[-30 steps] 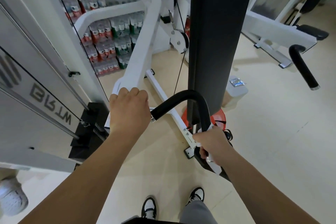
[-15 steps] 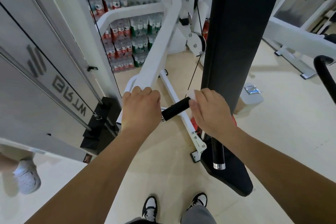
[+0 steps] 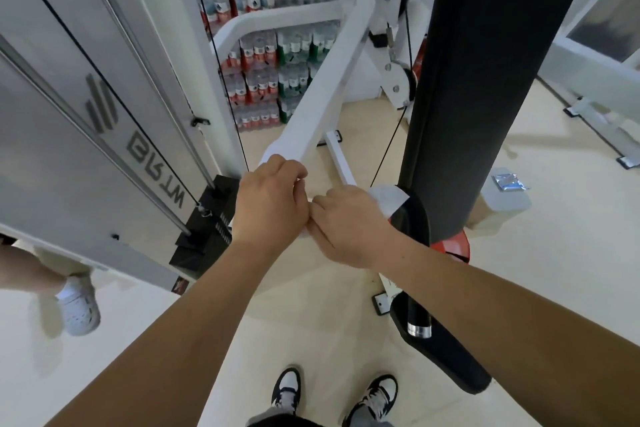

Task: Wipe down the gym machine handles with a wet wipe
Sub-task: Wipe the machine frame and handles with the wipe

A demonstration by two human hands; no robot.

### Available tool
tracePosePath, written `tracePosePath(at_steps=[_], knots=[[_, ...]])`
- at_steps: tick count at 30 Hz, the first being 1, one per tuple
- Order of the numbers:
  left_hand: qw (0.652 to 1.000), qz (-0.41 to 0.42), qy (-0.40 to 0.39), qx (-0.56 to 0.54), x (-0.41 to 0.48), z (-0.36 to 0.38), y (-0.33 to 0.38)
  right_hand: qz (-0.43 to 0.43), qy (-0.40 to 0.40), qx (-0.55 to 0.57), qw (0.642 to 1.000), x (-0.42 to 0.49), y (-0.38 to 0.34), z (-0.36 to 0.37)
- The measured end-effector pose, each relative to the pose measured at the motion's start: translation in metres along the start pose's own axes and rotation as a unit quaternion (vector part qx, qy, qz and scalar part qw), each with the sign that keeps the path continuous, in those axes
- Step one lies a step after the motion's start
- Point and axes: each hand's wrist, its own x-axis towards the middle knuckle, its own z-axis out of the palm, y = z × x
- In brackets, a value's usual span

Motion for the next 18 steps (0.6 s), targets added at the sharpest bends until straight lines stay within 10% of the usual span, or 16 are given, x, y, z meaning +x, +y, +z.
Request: tracePosePath(at_steps=[8,14,18], knots=[[0.999,0.001,-0.03,0.033,0.002,0.0,0.001,0.25,-0.029,0.053,0.966,-0.022,0.058,-0.028],[0.997,0.013,-0.051,0.052,0.002,-0.002,0.001,0.591,0.132,0.407,0.684,-0.059,0.039,-0.024],[0.995,0.019,-0.067,0.065,0.001,-0.001,0.0,0.673,0.177,0.421,0.582,-0.084,0.005,-0.01]])
